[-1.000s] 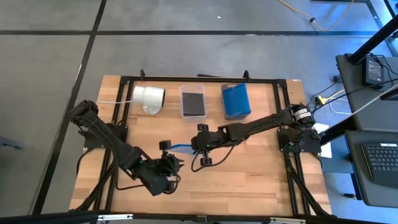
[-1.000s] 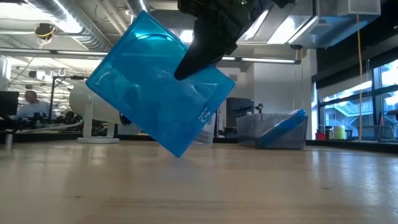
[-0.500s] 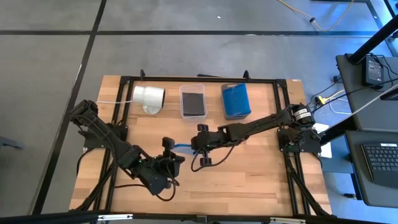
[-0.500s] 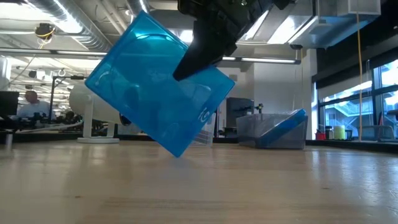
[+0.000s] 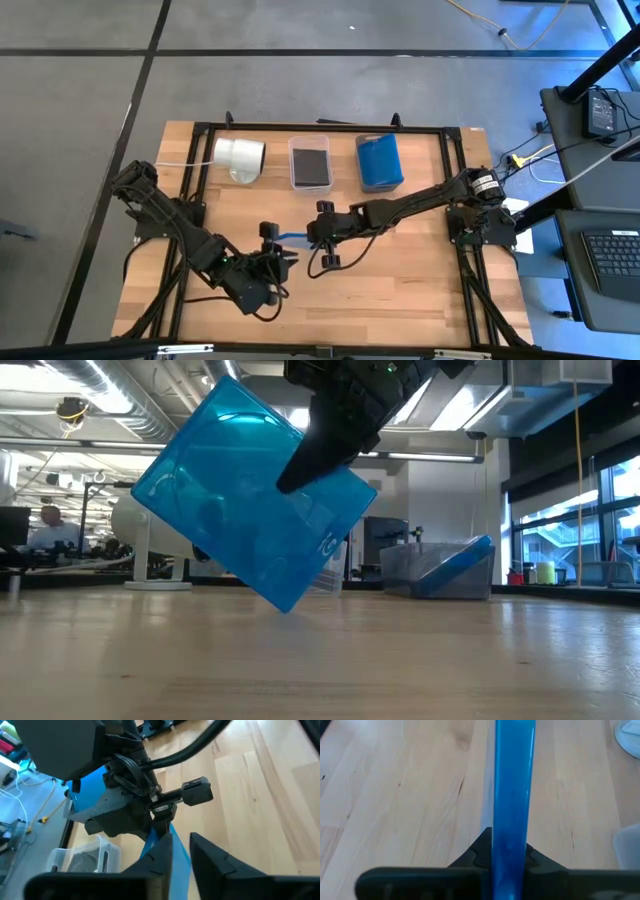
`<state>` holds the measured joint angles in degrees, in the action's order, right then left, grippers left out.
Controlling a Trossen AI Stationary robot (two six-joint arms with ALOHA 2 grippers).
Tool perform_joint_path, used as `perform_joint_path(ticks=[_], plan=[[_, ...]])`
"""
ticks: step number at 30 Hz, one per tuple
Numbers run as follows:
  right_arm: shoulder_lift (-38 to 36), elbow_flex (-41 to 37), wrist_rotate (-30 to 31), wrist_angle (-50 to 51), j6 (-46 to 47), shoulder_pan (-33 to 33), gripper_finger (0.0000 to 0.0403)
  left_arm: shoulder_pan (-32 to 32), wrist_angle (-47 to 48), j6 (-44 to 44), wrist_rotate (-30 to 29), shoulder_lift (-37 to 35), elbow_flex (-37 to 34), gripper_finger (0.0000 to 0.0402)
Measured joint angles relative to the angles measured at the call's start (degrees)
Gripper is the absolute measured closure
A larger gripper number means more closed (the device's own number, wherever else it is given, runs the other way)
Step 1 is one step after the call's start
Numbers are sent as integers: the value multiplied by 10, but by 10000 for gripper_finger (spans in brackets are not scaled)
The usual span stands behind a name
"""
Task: Pick & place jewel cases by type
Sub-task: Put the blue cd case into the gray bin
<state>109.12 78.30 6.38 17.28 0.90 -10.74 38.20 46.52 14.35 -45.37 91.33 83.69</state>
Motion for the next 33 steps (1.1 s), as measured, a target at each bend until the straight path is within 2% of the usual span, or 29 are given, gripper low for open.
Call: perform_joint_path(ticks=[9, 15, 19, 23, 27, 33], plan=[[0, 0, 0, -1, -1, 0, 374, -20, -1, 120, 26, 0, -1, 220], [0, 0, 0, -2, 1, 0, 373, -38, -1, 110, 86, 0, -1, 167], [0, 0, 0, -2, 1, 0, 373, -40, -3, 104, 113, 0, -1, 155], [0, 0, 0, -3, 1, 0, 373, -48, -1, 116, 113, 0, -1, 158], [0, 0, 0, -7, 1, 0, 373, -76, 48, 113, 146, 0, 29, 164], [0, 0, 0, -7, 1, 0, 373, -119, 137, 125, 162, -1, 68, 171]])
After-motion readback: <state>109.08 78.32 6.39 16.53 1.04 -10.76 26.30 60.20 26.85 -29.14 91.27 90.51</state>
